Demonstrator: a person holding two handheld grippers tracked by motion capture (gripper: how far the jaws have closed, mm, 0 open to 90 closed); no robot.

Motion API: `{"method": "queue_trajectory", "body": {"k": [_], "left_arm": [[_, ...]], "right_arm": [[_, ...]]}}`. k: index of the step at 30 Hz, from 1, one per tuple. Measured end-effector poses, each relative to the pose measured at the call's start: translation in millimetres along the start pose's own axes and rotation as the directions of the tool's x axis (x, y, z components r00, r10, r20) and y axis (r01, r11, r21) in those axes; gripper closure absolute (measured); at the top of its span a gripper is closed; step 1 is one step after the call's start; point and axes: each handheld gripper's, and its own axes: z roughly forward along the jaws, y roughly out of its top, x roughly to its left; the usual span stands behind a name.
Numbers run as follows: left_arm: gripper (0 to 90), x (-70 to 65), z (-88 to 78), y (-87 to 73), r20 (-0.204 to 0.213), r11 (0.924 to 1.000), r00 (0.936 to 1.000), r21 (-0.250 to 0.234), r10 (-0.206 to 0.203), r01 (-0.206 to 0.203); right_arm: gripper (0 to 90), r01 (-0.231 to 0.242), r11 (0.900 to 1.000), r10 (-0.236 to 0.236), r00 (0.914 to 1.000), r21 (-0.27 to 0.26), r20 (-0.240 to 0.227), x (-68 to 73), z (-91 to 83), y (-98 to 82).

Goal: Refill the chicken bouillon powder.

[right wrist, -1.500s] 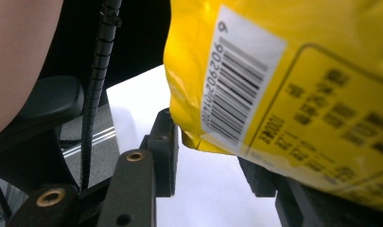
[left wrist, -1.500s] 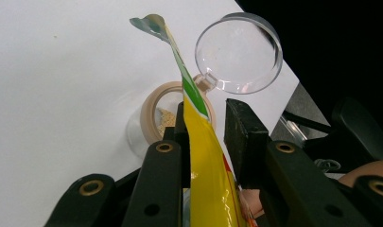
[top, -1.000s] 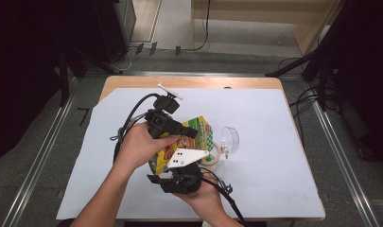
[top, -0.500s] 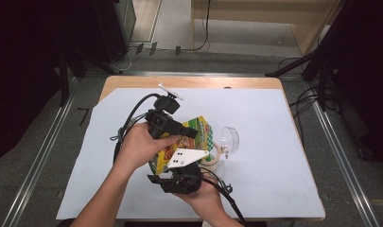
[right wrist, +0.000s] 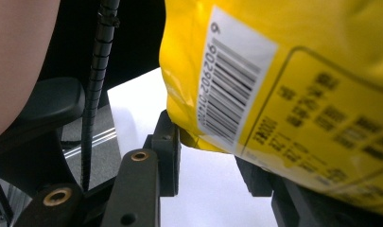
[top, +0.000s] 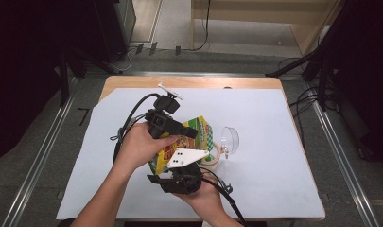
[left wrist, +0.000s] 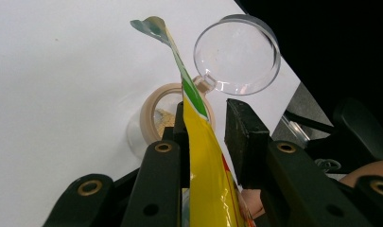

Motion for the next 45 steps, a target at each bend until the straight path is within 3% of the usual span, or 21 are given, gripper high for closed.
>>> {"method": "queue_trajectory", "body": {"k": [45], "left_arm": [[74.7, 2.7, 2.1, 5.2, 0.003, 0.9998, 0.9998, 0.005, -0.017, 0.017]], "right_arm": [[65.3, -0.028, 1.0, 0.028, 0.9996, 0.002, 0.008, -0.2, -0.3, 3.7]]}}
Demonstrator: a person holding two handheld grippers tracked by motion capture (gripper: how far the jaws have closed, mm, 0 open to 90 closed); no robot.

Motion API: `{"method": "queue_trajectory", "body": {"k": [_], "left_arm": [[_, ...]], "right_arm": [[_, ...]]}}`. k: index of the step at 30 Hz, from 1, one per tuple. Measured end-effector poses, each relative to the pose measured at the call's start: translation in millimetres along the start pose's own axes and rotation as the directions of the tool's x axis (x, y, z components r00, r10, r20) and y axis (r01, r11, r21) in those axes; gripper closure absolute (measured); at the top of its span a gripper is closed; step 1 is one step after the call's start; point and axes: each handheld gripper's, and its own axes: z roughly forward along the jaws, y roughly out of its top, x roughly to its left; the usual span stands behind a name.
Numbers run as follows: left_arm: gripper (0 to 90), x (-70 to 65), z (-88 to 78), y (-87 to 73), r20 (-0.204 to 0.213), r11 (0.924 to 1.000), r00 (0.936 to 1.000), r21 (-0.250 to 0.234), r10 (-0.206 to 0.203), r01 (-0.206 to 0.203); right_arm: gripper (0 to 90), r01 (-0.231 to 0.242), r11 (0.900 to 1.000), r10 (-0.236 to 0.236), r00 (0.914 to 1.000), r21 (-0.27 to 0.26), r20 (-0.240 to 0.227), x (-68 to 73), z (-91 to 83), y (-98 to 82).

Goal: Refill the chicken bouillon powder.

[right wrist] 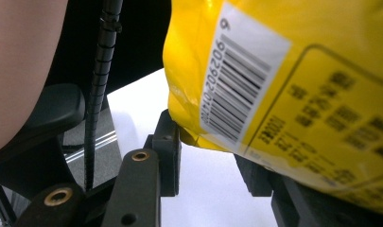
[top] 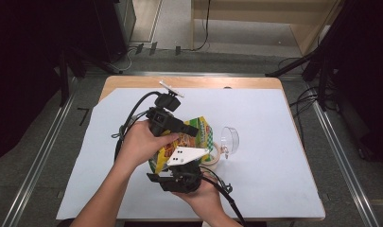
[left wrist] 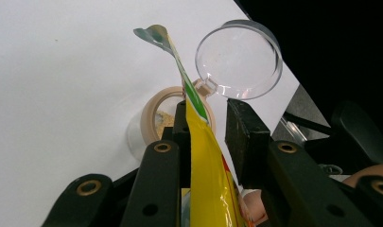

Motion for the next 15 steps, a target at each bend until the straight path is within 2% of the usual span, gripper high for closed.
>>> {"method": "queue_trajectory", "body": {"k": [15], "left_arm": [[74.7, -0.5, 0.1, -0.5, 0.001, 1.0, 1.0, -0.002, 0.003, -0.003]], "right_arm": [[66.2, 0.012, 1.0, -0.012, 0.9999, 0.001, 0.006, 0.0, 0.5, -1.1]]}}
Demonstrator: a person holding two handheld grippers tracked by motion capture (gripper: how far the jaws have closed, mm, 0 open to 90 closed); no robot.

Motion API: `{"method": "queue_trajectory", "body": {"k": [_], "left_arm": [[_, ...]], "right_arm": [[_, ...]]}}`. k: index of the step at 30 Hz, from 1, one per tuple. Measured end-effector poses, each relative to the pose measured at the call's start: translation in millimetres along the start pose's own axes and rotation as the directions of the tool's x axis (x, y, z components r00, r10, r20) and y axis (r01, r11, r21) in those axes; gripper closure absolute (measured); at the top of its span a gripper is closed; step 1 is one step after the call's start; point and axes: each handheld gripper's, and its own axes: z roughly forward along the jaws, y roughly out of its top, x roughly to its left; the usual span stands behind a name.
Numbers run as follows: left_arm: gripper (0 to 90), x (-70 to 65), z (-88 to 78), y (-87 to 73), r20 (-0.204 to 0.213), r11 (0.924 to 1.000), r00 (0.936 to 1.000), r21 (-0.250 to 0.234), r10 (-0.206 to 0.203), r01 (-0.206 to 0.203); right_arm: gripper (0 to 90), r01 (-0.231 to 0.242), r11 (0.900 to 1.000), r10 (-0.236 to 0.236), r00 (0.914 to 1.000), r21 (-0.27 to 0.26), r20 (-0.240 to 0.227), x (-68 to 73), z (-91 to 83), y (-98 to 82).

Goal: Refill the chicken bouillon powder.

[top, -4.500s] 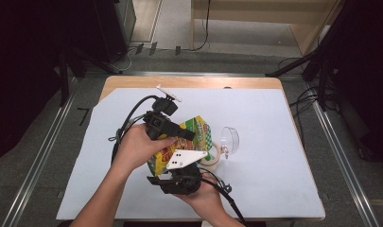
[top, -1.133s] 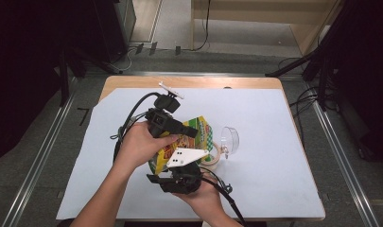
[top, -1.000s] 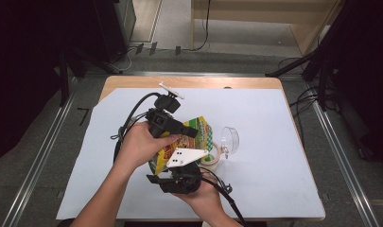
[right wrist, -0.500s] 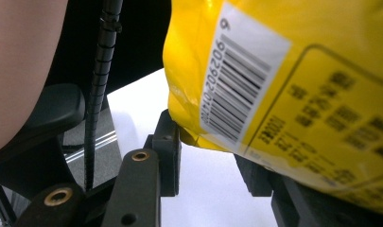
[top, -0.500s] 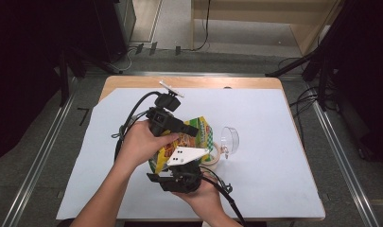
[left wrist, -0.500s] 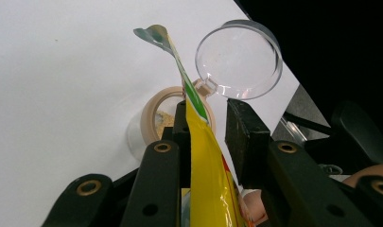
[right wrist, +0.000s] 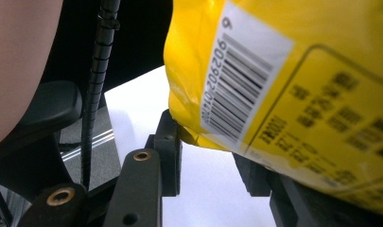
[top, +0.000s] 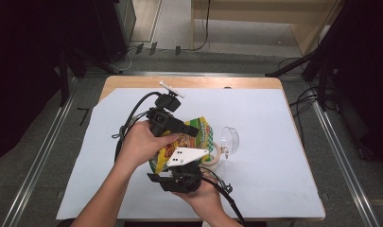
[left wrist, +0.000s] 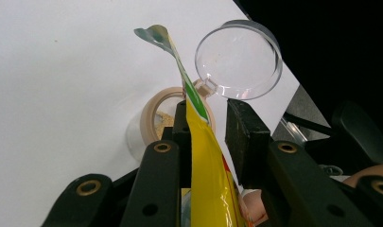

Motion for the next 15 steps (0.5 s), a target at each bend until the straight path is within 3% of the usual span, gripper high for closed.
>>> {"method": "queue_trajectory", "body": {"k": [15], "left_arm": [[74.7, 0.3, -0.1, -0.3, 0.0, 1.0, 1.0, -0.005, 0.0, 0.0]], "right_arm": [[66.3, 0.009, 1.0, -0.009, 0.9999, 0.004, 0.003, -0.6, -0.1, -0.1]]}}
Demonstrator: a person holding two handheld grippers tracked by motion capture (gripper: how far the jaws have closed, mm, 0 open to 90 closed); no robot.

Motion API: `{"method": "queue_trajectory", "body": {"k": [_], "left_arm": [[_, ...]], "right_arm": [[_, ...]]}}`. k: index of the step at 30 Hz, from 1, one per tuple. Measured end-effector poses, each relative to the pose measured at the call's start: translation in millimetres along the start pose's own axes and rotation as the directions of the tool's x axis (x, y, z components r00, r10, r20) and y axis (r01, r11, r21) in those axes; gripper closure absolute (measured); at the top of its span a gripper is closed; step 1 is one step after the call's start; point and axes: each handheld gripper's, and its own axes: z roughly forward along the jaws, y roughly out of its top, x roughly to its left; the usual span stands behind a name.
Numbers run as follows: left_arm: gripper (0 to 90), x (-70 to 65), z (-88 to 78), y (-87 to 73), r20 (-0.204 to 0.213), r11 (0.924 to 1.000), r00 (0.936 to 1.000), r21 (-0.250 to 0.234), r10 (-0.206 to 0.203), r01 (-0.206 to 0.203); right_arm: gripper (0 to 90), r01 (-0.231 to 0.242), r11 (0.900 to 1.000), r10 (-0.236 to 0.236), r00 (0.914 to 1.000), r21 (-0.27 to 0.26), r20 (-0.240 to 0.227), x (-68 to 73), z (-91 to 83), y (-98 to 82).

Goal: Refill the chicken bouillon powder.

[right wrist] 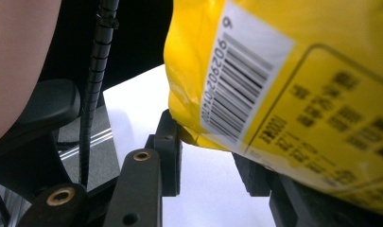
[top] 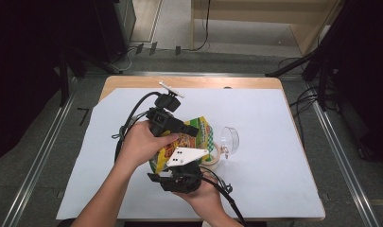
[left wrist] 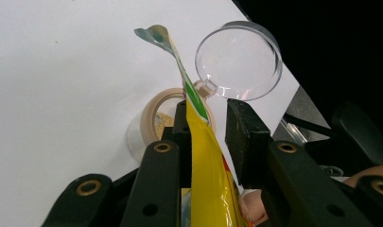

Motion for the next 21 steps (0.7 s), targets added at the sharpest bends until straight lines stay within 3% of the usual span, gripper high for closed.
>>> {"method": "queue_trajectory", "body": {"k": [21], "left_arm": [[74.8, -1.6, 0.9, -0.4, -0.006, 1.0, 0.9999, 0.001, 0.009, -0.009]], "right_arm": [[66.6, -0.002, 1.0, 0.002, 1.0, -0.004, 0.008, 1.0, 0.6, -2.1]]}}
